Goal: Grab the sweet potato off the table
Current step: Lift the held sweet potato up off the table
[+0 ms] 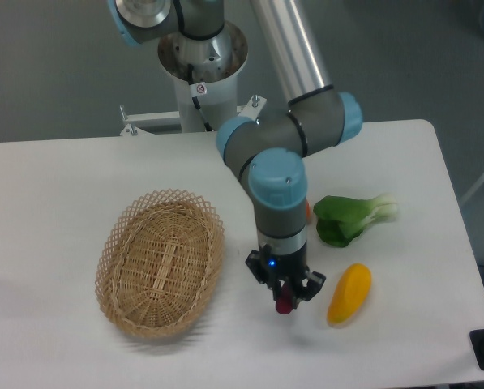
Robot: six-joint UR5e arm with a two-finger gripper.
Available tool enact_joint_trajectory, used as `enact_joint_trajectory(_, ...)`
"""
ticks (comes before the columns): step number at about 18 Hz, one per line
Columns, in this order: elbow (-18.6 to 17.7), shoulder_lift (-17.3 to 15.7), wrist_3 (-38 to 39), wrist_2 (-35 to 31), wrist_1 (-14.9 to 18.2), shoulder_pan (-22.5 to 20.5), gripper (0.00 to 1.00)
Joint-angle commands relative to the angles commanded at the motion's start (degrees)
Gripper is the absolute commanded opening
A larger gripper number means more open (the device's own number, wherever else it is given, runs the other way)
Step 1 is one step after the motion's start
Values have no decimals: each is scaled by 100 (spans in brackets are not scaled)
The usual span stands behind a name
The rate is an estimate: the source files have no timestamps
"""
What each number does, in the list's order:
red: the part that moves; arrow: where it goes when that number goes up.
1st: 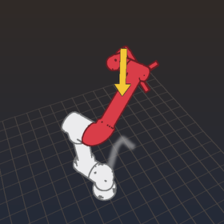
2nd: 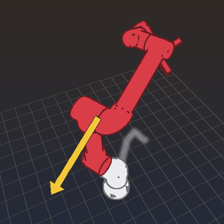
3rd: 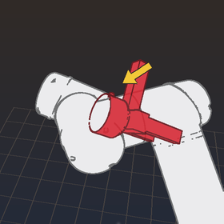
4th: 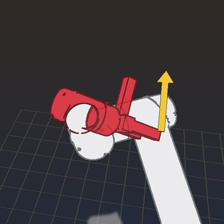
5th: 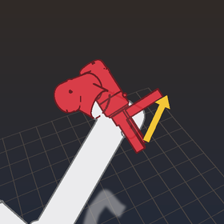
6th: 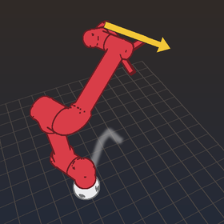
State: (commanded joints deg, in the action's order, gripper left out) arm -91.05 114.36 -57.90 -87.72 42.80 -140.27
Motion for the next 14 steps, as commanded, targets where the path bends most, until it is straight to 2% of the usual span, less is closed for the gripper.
enact_joint_trajectory(2,-17,-185,-317,210,78,-167,19)
enact_joint_trajectory(5,-18,-510,-564,562,473,-466,20)
enact_joint_trajectory(9,9,-791,-836,598,904,-633,20)
enact_joint_trajectory(12,228,-854,-994,572,1536,-660,20)
enact_joint_trajectory(14,299,-862,-1048,572,1643,-747,21)
